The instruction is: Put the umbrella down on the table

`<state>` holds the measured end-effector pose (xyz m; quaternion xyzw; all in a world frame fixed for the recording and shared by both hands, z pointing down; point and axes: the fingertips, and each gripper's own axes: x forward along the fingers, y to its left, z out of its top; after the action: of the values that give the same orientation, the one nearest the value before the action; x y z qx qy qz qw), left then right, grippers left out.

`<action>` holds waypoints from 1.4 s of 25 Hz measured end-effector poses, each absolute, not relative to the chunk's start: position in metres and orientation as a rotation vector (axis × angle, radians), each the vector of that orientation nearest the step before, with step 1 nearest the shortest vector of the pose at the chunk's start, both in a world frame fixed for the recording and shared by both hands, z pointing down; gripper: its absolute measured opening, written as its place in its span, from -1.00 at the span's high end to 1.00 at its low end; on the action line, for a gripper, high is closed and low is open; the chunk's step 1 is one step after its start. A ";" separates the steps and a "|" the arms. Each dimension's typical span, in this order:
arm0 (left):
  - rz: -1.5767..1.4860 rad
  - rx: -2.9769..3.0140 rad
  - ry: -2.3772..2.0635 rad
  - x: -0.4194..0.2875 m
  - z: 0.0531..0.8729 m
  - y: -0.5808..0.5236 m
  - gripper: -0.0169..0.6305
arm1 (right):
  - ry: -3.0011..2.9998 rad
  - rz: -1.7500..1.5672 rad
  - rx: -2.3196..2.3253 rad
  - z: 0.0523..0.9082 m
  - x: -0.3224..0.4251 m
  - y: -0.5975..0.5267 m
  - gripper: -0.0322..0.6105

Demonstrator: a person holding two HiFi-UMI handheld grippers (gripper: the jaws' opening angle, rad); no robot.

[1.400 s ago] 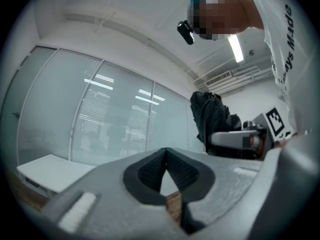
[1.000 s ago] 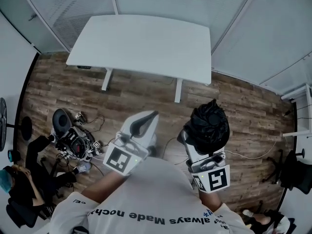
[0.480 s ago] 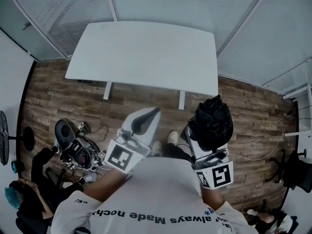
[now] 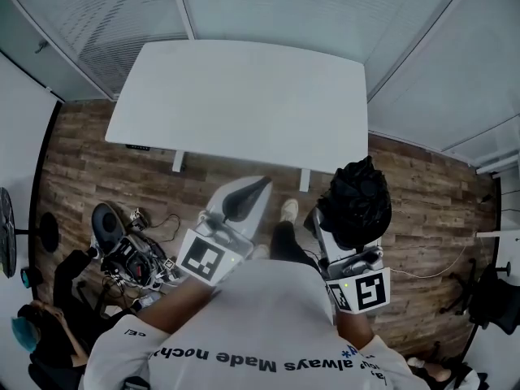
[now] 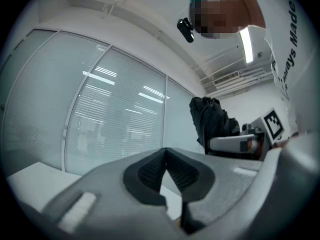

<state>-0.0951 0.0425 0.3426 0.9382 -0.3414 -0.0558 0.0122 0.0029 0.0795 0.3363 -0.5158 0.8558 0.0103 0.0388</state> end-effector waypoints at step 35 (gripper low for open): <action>-0.120 2.901 -1.141 0.049 0.340 -0.309 0.94 | 2.671 0.013 -1.533 0.337 0.149 -0.274 0.10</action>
<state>0.0487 -0.3087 0.3403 0.9299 -0.3656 -0.0384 0.0109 0.1492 -0.2737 0.3371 -0.4976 0.8669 0.0042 0.0307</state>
